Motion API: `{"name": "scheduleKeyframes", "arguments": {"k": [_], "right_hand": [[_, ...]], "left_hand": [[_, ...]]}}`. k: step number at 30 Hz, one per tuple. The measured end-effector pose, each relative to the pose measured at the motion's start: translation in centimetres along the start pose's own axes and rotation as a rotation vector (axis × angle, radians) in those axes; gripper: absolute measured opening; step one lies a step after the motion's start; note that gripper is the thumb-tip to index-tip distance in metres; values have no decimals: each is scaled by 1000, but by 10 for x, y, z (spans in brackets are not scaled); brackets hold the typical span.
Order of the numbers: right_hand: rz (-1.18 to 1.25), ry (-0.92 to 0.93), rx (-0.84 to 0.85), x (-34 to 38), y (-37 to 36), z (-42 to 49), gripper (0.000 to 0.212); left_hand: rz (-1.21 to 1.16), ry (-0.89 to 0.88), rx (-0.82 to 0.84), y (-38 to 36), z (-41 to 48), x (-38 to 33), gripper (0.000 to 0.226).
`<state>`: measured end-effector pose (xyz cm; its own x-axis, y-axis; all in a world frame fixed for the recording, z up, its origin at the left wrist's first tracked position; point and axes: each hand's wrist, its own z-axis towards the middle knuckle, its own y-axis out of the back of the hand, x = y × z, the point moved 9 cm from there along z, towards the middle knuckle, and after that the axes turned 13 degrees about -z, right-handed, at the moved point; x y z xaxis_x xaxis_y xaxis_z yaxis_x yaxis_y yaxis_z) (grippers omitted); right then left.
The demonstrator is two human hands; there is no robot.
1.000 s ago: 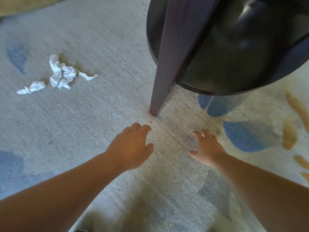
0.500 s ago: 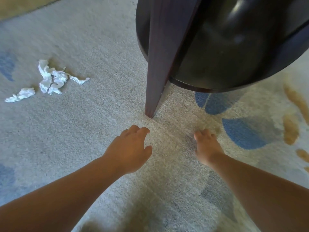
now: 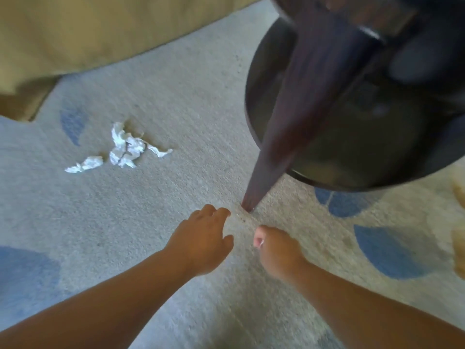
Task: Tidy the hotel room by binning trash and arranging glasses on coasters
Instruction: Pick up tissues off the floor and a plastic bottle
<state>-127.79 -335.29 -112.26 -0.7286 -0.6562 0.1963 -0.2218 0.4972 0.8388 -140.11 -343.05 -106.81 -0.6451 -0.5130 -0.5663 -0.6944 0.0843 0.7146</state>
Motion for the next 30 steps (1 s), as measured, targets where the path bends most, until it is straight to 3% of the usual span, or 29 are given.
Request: {"name": "scheduleKeyframes", "arguments": {"k": [7, 14, 17, 21, 30], "right_hand": [[80, 278, -84, 132, 61, 7, 17], [141, 284, -49, 226, 143, -15, 7], [117, 230, 62, 252, 169, -35, 29], [11, 194, 72, 283, 215, -55, 45], [13, 219, -15, 315, 285, -39, 49]], "left_hand": [[-26, 140, -96, 81, -36, 43, 54], [-89, 275, -129, 185, -107, 70, 53], [-128, 306, -126, 229, -137, 72, 53], [-169, 327, -121, 281, -170, 72, 54], [-195, 397, -116, 353, -186, 76, 53]]}}
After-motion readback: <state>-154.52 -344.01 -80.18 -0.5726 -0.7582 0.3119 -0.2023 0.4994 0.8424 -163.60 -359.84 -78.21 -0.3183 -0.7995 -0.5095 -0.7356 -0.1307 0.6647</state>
